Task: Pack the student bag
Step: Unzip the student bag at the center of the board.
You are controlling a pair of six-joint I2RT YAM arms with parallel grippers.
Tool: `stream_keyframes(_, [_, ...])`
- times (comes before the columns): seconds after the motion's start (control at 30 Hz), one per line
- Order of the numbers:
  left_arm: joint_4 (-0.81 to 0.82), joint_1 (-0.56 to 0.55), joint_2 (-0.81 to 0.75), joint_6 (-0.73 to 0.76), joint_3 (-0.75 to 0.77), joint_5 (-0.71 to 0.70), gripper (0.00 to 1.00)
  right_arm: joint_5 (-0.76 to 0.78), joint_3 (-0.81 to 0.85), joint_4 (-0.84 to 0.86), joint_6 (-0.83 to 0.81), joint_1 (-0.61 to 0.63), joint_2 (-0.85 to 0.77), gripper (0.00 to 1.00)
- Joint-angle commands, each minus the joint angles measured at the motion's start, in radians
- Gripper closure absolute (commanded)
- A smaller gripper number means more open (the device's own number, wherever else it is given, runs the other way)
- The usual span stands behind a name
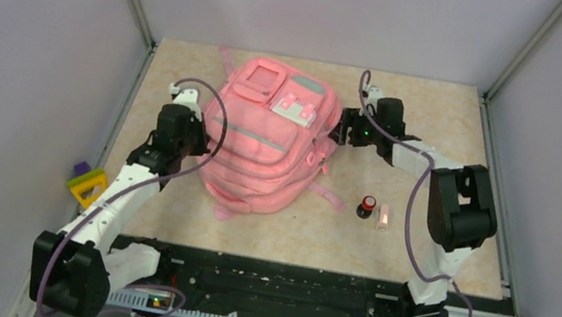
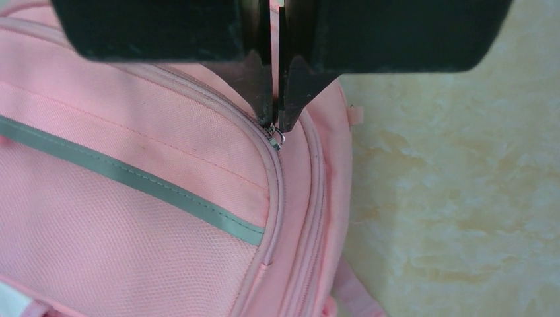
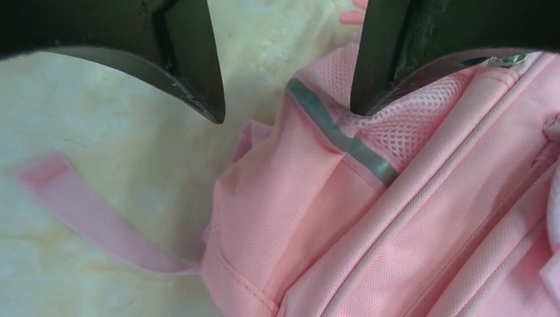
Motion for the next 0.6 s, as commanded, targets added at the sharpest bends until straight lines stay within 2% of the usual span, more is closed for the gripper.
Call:
stream_keyframes(0.0, [-0.009, 0.003, -0.015, 0.040, 0.057, 0.222, 0.95, 0.080, 0.024, 0.025, -0.067, -0.026, -0.154, 0.27])
stream_keyframes(0.1, [-0.080, -0.023, -0.057, 0.016, 0.052, 0.180, 0.58, 0.093, -0.030, -0.020, -0.031, -0.027, -0.247, 0.23])
stream_keyframes(0.17, [-0.114, -0.061, -0.099, 0.017, 0.060, 0.132, 0.46, 0.097, -0.068, -0.052, -0.009, -0.027, -0.312, 0.22])
stream_keyframes(0.33, [-0.231, -0.211, -0.129, 0.101, 0.156, 0.043, 0.39, 0.104, -0.185, -0.129, 0.024, -0.027, -0.476, 0.20])
stream_keyframes(0.43, [-0.316, -0.298, -0.067, 0.228, 0.232, 0.044, 0.39, 0.081, -0.244, -0.147, 0.039, -0.026, -0.556, 0.20])
stream_keyframes(0.57, [-0.384, -0.416, 0.007, 0.486, 0.271, 0.007, 0.39, 0.030, -0.299, -0.178, 0.060, -0.027, -0.640, 0.19])
